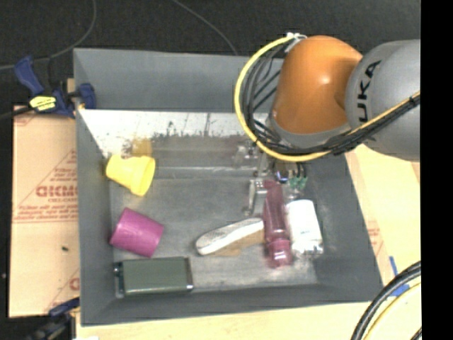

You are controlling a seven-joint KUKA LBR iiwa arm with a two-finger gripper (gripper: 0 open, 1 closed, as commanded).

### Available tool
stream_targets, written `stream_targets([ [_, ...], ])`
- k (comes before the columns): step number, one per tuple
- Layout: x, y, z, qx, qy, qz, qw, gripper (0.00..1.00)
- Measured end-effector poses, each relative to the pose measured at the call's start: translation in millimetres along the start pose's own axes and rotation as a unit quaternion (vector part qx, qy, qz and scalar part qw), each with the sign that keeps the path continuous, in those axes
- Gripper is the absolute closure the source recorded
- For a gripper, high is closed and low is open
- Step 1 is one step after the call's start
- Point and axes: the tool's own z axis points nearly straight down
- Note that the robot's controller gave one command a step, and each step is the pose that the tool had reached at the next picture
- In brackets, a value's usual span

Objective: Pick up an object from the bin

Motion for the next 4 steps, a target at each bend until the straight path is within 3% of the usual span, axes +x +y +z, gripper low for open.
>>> stream_targets([
  [1, -1.2, 0, -5, 0.0, -0.0041, 0.0, 1.0, 0.0],
  [2, 46.5, -1, 34, 0.0, -0.0034, -0.069, 0.9976, 0.0],
  [3, 51.3, 10, 76, 0.0, -0.0039, -0.166, 0.9862, 0.0],
  [4, 55.1, 14, 113, 0.0, -0.0056, -0.237, 0.9716, 1.0],
])
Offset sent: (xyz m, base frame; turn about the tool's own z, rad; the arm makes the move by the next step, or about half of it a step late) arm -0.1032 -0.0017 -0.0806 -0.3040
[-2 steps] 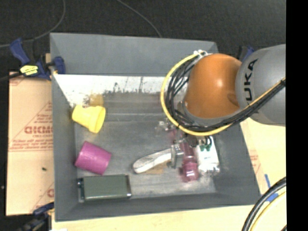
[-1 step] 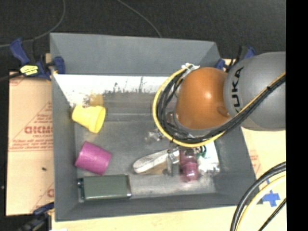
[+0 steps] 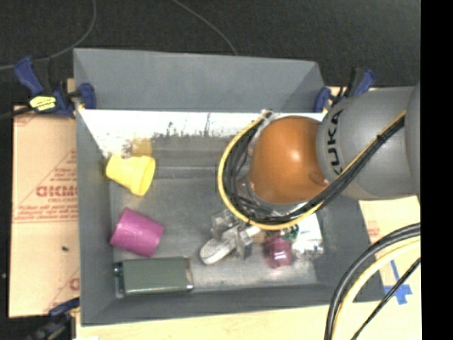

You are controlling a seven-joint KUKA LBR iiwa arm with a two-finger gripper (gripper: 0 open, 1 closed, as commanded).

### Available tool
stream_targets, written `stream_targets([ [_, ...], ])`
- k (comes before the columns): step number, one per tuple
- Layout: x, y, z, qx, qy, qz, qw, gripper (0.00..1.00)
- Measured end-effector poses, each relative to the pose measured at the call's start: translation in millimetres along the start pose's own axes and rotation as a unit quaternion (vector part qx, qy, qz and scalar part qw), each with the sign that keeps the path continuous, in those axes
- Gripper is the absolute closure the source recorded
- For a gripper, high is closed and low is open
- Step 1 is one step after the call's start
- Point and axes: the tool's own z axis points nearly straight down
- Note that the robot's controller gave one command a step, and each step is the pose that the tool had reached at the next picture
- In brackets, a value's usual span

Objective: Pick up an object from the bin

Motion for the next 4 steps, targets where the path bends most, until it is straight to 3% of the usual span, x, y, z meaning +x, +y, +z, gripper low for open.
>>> stream_targets([
  [1, 0.0, 0, 0, 0.0, 0.0, 0.001, 1.0, 1.0],
  [2, 8.2, 5, -84, -0.001, 0.0017, -0.002, 1.0, 1.0],
  [3, 3.3, 6, -27, 0.001, -0.0033, -0.023, 0.9997, 1.0],
  [4, 9.4, 0, -73, -0.002, 0.0026, -0.038, 0.9993, 1.0],
])
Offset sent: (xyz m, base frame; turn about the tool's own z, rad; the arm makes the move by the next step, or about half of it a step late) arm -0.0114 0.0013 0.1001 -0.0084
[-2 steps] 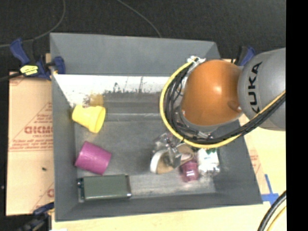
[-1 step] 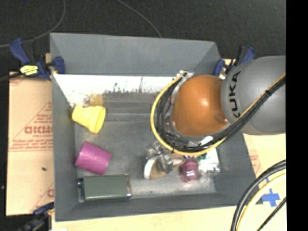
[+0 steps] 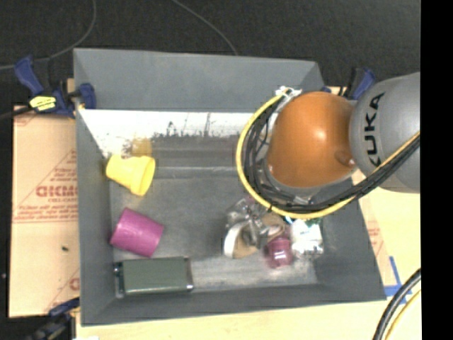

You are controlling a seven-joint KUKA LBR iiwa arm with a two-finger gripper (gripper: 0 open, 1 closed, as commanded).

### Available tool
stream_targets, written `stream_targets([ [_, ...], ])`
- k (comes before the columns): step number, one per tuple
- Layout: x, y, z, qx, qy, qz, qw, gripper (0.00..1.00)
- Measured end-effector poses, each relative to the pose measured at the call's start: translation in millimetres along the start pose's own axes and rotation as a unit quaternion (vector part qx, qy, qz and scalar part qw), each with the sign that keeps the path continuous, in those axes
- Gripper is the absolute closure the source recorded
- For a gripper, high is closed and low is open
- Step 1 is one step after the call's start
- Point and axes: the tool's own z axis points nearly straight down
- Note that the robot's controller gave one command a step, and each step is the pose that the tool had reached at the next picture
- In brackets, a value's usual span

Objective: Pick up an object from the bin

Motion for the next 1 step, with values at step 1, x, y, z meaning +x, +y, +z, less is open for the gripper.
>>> stream_targets([
  [1, -50.4, 8.3, 104.3, 0.003, -0.0098, 0.061, 0.9981, 1.0],
])
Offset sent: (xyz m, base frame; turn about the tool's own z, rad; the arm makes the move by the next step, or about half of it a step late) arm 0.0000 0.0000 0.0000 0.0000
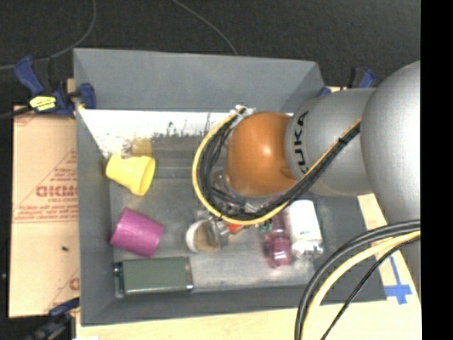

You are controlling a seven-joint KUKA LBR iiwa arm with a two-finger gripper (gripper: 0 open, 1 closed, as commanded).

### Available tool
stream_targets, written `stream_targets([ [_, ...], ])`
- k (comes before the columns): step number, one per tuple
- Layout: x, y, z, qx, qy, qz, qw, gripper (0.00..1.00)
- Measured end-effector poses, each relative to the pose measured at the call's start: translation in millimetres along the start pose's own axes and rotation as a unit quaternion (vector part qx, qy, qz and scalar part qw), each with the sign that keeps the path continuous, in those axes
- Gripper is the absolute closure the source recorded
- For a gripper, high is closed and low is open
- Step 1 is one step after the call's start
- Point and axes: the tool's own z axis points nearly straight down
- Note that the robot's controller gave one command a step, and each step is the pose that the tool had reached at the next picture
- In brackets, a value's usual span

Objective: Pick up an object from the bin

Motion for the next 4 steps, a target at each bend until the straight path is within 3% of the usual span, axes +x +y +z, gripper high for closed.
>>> stream_targets([
  [2, -2.5, -8, -14, 0.0, -0.0017, -0.01, 1.0, 1.0],
  [4, -11.4, -6, 4, 0.002, -0.0077, -0.02, 0.9998, 1.0],
])
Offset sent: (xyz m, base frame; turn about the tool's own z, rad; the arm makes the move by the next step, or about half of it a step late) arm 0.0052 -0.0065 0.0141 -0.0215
